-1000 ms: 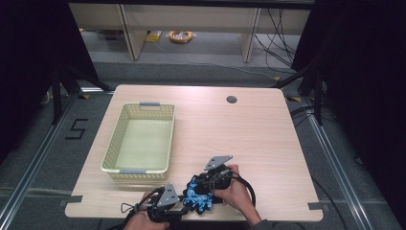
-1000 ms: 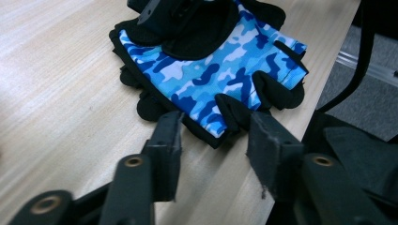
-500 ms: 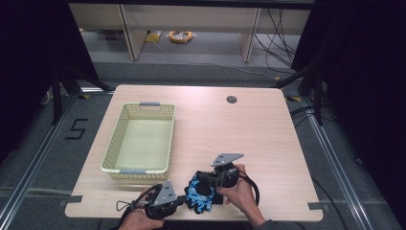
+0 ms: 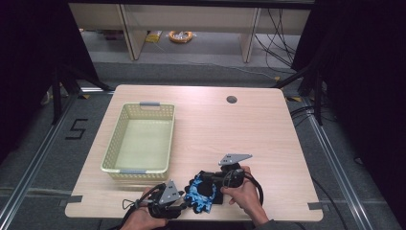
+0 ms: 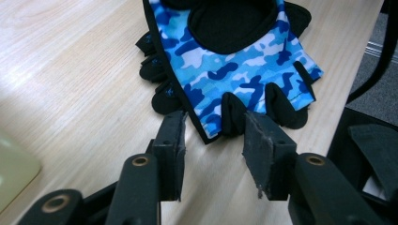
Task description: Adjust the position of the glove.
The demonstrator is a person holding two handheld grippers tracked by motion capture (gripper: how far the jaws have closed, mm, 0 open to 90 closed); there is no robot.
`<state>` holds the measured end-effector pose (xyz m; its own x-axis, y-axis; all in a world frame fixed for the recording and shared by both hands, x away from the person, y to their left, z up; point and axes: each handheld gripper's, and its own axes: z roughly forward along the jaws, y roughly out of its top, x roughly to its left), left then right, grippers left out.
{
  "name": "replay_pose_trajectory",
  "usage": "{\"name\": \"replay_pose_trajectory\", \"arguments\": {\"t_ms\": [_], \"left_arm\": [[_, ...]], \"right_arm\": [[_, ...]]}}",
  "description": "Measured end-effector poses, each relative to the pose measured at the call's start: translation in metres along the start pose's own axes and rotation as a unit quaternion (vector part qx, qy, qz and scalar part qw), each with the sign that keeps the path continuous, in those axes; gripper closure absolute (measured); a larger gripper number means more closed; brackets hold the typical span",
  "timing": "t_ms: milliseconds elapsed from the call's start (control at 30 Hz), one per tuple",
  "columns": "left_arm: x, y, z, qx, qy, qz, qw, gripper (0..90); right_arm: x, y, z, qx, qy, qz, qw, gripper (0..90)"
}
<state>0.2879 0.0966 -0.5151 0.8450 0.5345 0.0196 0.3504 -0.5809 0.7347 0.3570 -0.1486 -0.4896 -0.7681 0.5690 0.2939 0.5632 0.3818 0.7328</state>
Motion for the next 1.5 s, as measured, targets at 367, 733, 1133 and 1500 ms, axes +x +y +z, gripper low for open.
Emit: {"name": "replay_pose_trajectory", "arguments": {"t_ms": [367, 733, 1133, 1500], "left_arm": [[-0.002, 0.01, -0.01, -0.014, 0.008, 0.025, 0.9996, 87.3], [0.015, 0.036, -0.013, -0.048, 0.041, 0.025, 0.9977, 87.7], [0.023, 0.058, 0.006, -0.048, 0.054, 0.023, 0.9971, 87.9], [0.032, 0.065, 0.015, -0.053, 0.051, 0.007, 0.9973, 89.3]], "right_arm": [[-0.002, -0.001, 0.0, 0.001, 0.007, 0.012, 0.9999, 86.6], [0.016, -0.009, -0.03, -0.062, -0.024, 0.068, 0.9955, 86.6], [0.029, -0.034, -0.039, -0.094, -0.033, 0.106, 0.9894, 86.7], [0.029, -0.049, -0.034, -0.074, -0.037, 0.123, 0.9889, 86.6]]}}
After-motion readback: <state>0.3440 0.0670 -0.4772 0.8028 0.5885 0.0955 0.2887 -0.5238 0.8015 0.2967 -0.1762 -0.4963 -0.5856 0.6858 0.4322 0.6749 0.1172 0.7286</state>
